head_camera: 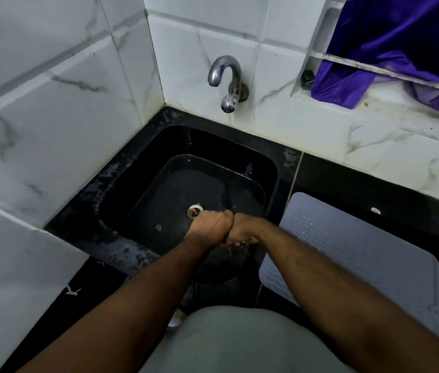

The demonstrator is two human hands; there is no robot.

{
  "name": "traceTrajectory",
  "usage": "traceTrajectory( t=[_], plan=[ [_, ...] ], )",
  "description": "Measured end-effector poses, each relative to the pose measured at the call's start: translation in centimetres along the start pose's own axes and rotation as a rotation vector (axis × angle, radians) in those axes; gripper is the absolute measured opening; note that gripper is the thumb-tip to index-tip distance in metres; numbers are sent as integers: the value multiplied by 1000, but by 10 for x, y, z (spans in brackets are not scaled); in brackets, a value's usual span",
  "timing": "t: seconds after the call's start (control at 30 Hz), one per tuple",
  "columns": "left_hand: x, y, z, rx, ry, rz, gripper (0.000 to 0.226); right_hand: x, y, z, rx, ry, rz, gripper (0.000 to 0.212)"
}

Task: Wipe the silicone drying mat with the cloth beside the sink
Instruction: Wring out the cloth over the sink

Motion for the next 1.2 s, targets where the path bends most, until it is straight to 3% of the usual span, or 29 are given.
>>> traceTrajectory(
  t=[0.13,0.23,0.33,0.4,0.47,0.53,0.63,0.7,0.8,0.83,0.93,1.07,1.13,1.2],
  plan=[
    [-11,-3,0,-65,-179,-137,26,-7,-13,-1,307,-85,-322,30],
    [-29,-2,3,-153,-320,-365,35,-6,-14,-17,516,-321,-432,67],
    [-31,-2,4,-196,-258,-478,48,-14,-9,-46,726,-602,-494,96],
    [-25,-3,0,-246,-189,-550,50,-20,-1,-58,788,-709,-592,100],
    [-16,-10,-11,-367,-220,-775,34,-19,-1,-60,800,-741,-603,100],
    [-7,-17,-25,-547,-273,-872,14,-16,-6,-63,824,-791,-633,89],
    [4,-26,-40,-681,-297,-980,5,-16,-16,-63,782,-815,-768,71],
    [9,-30,-39,-634,-311,-1018,15,-15,-23,-59,715,-750,-845,77],
    [4,-42,-26,-261,-368,-777,86,-17,-38,-52,685,-615,-860,94],
    [2,-47,-25,-154,-404,-715,92,-19,-43,-49,676,-571,-834,95],
    [0,-56,-26,72,-416,-453,63,-23,-50,-44,617,-480,-699,74],
    [-2,-40,-19,128,-278,-92,87,-17,-35,-29,463,-336,-357,24],
    [0,-32,-19,112,-209,-17,94,-12,-21,-16,403,-246,-235,15],
    [3,-25,-22,99,-127,29,92,-8,-9,-5,367,-197,-174,21]
  ],
)
Point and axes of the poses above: each hand's wrist, its own z-axis towards the middle knuckle, its own y-axis out of the palm, x = y × z, the point moved 6 cm from there along z, towards the middle knuckle, and after that the axes turned 5 degrees about -y, right-handed, at the moved point
